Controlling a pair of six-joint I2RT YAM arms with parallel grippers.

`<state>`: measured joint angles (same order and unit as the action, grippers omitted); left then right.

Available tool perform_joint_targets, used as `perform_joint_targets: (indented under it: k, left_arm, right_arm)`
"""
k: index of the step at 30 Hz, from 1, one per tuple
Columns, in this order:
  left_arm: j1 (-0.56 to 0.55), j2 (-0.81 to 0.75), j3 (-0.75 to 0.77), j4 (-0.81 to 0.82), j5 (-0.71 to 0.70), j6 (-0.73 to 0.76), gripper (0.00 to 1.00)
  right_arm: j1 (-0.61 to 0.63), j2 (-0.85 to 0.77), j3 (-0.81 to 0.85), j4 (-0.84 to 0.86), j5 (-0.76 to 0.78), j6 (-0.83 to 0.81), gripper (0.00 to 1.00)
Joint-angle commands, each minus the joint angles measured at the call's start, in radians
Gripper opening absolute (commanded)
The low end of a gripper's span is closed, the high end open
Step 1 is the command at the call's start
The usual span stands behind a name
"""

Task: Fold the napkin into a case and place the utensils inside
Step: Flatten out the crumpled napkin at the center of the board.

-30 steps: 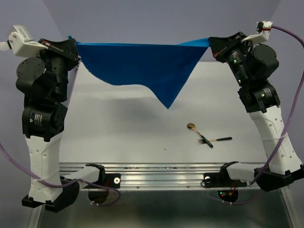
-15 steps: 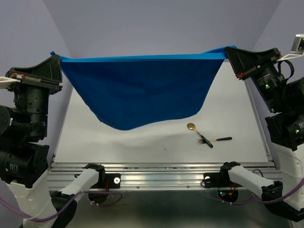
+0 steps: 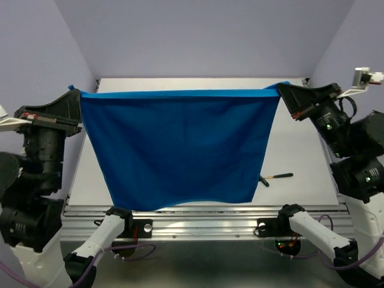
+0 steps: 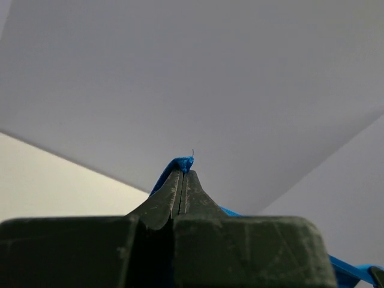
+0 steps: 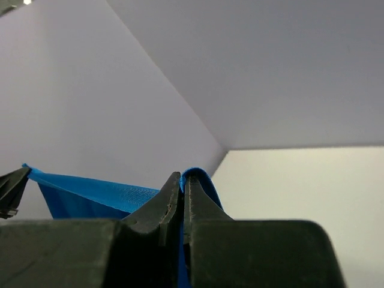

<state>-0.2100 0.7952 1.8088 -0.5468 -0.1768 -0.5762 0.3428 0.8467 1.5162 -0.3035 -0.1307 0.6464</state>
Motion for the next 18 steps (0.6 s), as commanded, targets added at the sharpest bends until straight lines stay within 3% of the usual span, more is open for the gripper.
perform_joint_targets:
  k: [1,7,10,14,18]
  left_arm:
    - [0.026,0.010,-0.165,0.094,-0.312,0.065,0.00]
    - [0.032,0.094,-0.477,0.225,-0.316,0.064,0.00]
    - [0.058,0.189,-0.570,0.315,-0.239,0.062,0.00]
    - [0.155,0.423,-0.582,0.358,-0.072,0.053,0.00]
    - [0.204,0.620,-0.511,0.367,-0.020,0.058,0.00]
  right_arm:
    - [-0.033,0.035,-0.109,0.001,0.263,-0.033,0.01]
    - [-0.033,0.199,-0.324,0.081,0.278,-0.033,0.01]
    - [-0.033,0.333,-0.369,0.115,0.301,-0.042,0.01]
    - [-0.033,0.504,-0.363,0.162,0.309,-0.042,0.01]
    - [-0.033,0.685,-0.263,0.176,0.335,-0.054,0.01]
